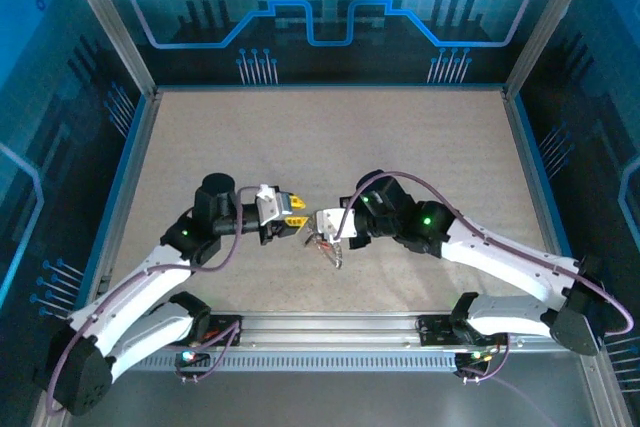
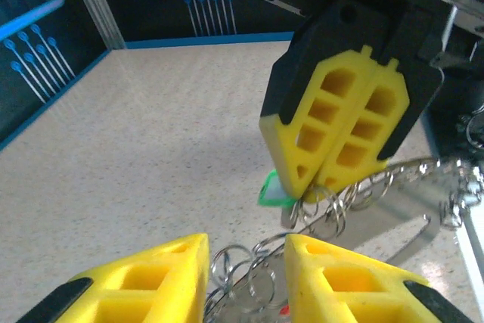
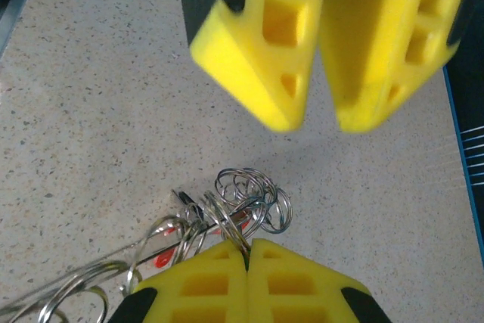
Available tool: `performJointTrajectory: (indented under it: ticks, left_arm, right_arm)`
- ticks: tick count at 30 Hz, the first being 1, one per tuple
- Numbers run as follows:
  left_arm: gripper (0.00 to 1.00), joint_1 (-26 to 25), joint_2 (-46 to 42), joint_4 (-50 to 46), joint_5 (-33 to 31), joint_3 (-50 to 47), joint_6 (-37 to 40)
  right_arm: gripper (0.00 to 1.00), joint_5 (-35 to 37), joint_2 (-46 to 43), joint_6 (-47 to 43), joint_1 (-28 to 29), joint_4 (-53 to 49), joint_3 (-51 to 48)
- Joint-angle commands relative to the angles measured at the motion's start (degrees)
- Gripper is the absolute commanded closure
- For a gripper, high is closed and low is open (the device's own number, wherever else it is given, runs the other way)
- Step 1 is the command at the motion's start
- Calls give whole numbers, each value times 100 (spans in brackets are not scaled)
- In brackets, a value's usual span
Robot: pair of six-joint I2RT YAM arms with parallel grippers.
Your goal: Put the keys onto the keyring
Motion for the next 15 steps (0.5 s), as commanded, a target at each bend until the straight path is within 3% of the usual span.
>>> performJointTrajectory:
  ticks: [1, 15]
  left_arm:
    - [67, 16, 250, 303, 650, 192, -462]
    - [64, -45, 371, -175, 719, 238, -85]
  right_arm:
    - [100, 83, 156, 218, 66, 151, 319]
    - [100, -222, 473, 1108, -128, 194, 475]
